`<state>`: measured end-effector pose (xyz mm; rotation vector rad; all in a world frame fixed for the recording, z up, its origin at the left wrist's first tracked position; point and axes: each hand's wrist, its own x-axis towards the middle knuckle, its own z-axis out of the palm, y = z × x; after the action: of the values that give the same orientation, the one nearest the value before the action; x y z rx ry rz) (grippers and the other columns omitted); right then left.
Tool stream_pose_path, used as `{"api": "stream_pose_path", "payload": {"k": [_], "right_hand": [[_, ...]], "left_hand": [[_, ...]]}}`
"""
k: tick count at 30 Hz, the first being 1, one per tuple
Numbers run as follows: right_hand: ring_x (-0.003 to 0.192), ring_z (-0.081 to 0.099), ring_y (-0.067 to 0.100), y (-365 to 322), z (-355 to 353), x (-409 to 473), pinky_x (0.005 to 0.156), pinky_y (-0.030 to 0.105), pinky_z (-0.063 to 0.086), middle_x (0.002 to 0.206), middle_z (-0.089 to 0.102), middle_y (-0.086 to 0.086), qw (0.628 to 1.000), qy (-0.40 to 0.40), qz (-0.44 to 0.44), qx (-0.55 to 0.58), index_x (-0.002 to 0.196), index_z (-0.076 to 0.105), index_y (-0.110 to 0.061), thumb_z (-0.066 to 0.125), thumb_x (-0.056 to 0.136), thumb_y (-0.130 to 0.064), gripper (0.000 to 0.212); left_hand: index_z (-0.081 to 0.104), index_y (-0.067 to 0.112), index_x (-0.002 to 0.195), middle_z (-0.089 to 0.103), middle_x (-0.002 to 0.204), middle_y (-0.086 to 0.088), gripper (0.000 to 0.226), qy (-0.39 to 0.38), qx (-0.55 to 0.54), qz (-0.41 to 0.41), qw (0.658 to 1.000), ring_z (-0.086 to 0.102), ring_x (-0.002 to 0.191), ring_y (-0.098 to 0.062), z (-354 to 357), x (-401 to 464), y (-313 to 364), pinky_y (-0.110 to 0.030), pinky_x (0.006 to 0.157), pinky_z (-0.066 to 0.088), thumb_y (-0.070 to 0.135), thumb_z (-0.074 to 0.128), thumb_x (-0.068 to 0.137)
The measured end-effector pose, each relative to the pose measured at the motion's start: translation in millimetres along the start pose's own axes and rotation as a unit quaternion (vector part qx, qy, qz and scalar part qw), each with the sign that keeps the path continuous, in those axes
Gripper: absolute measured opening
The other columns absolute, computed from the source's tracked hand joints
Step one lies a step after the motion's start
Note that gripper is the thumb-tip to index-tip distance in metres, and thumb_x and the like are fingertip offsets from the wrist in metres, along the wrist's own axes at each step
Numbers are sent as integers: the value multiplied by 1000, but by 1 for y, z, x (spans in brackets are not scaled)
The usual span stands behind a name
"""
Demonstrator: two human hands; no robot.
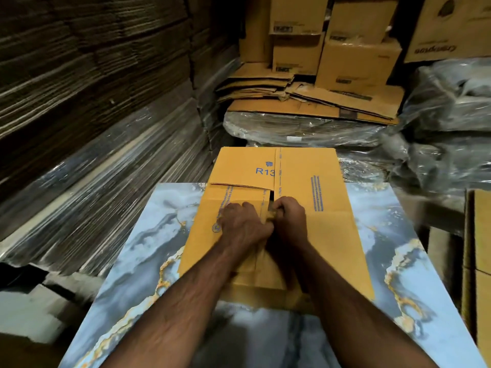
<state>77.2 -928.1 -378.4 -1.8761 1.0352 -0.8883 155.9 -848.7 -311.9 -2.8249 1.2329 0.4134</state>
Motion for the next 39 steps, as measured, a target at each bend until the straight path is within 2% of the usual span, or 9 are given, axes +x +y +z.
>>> {"api": "stream_pose_path", "payload": {"k": [7, 12, 16, 19, 22, 24, 27, 34, 39], "right_hand": [[104, 51, 26, -14, 11, -11, 90, 43, 40, 111, 60, 5, 932, -155, -133, -301, 111, 60, -17, 47, 92, -29, 26], [122, 38, 24, -35, 15, -5, 105, 41, 27, 130, 46, 7, 878, -259, -39, -401, 132, 47, -17, 55, 94, -45, 48], [99, 47, 9, -46, 33, 10, 87, 17, 36, 134, 44, 23, 948, -187, 70, -248, 138, 40, 2, 44, 103, -11, 38], [131, 36, 25, -43, 37, 10, 99, 30, 21, 139, 45, 10, 923, -230, 113, -286, 135, 45, -18, 39, 103, -34, 36], [137, 32, 28, -46, 30, 2, 104, 30, 29, 153, 31, 17, 913, -204, 41, -351, 149, 26, -7, 40, 105, -27, 50], [117, 35, 20, -52, 23, 1, 86, 28, 33, 132, 47, 11, 922, -158, -1, -352, 137, 37, -12, 37, 104, -30, 37], [104, 36, 20, -57, 22, 1, 89, 36, 24, 92, 42, 2, 906, -260, -20, -333, 85, 42, -24, 34, 77, -45, 24], [87, 47, 22, -89, -3, -10, 83, 39, 25, 78, 46, -4, 918, -196, -83, -335, 76, 43, -25, 34, 64, -39, 20], [88, 55, 20, -85, -5, -27, 76, 36, 22, 85, 63, 0, 931, -178, -74, -309, 98, 56, -20, 43, 68, -43, 40]], "left_hand": [[61, 10, 110, 62, 117, -11, 57, 43, -70, 53, 995, 57, 107, -31, -51, 0, -28, -32, 80, 44, 61, 49, 87], [60, 9, 118, 60, 124, -12, 60, 43, -67, 67, 995, 54, 114, -30, -49, -2, -27, -35, 88, 43, 61, 49, 89], [58, 11, 119, 58, 125, -11, 63, 50, -68, 70, 994, 53, 116, -29, -45, 3, -27, -34, 90, 42, 65, 50, 87], [57, 11, 122, 56, 128, -10, 62, 60, -71, 81, 992, 51, 119, -27, -47, 4, -28, -33, 92, 40, 62, 53, 87], [58, 13, 122, 58, 127, -8, 54, 46, -81, 81, 992, 50, 103, -24, -47, 4, -26, -33, 80, 36, 56, 53, 89], [58, 13, 122, 58, 127, -9, 54, 50, -88, 78, 992, 52, 107, -26, -47, 6, -25, -33, 80, 36, 55, 53, 89], [60, 10, 121, 59, 128, -13, 56, 43, -106, 74, 991, 54, 117, -31, -49, 6, -30, -32, 80, 37, 56, 53, 89], [64, 10, 115, 65, 120, -14, 50, 14, -174, 66, 983, 52, 91, -29, -76, 2, -44, -31, 73, 38, 50, 53, 88], [65, 13, 117, 64, 121, -12, 50, -40, -223, 48, 973, 58, 98, -30, -81, 3, -48, -32, 74, 43, 44, 66, 77]]}}
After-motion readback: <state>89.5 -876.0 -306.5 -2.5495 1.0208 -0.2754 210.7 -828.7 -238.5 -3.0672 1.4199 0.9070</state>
